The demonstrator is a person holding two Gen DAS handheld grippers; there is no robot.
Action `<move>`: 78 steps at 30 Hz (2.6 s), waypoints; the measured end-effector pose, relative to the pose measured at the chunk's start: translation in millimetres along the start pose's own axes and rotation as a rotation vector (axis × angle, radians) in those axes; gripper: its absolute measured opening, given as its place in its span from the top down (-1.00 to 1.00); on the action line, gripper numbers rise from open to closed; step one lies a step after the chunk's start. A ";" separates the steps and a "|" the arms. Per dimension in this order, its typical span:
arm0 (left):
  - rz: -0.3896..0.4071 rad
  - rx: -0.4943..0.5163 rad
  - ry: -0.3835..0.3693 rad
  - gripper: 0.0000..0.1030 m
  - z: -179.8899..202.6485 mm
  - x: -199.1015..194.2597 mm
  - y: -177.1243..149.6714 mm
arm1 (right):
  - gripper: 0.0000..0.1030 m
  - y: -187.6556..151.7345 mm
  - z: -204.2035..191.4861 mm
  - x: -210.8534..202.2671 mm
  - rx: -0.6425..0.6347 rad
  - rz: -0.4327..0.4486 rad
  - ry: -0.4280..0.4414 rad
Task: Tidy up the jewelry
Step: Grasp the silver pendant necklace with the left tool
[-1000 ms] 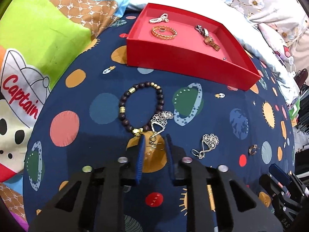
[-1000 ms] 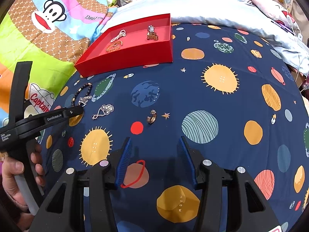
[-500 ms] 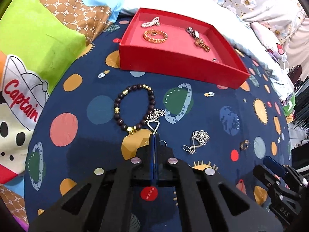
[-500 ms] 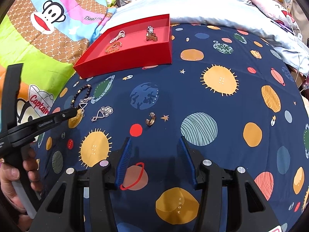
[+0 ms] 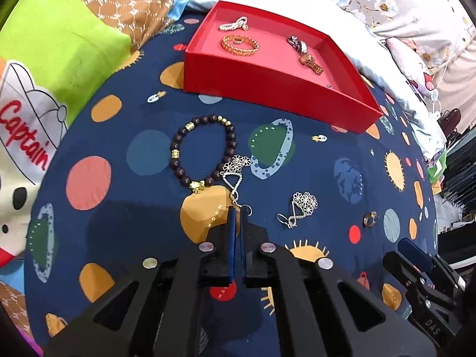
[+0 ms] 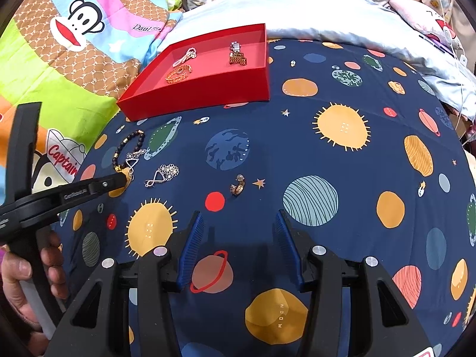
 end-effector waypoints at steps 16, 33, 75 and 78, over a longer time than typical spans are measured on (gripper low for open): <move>0.034 -0.027 -0.033 0.33 9.0 17.9 21.3 | 0.04 3.3 -6.2 5.9 -0.001 -0.013 0.012; 0.018 0.039 0.005 1.00 5.2 10.4 15.2 | 0.04 7.6 -11.3 8.7 -0.004 -0.014 0.028; 0.024 0.152 0.050 0.88 11.2 15.6 11.4 | -0.01 12.1 -20.2 9.5 -0.011 -0.014 0.043; 0.023 0.191 0.066 0.66 15.3 16.9 10.3 | -0.01 11.9 -19.8 11.0 -0.009 -0.018 0.044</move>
Point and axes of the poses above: each gripper's, at about its wrist camera, not at the fingertips, and x roughly the way its jaws point, z to its right, y to its top, the point moved 10 cm from there along x, roughly the way its jaws point, and after that the axes turned 14 degrees about -y, right-handed, at the moved point
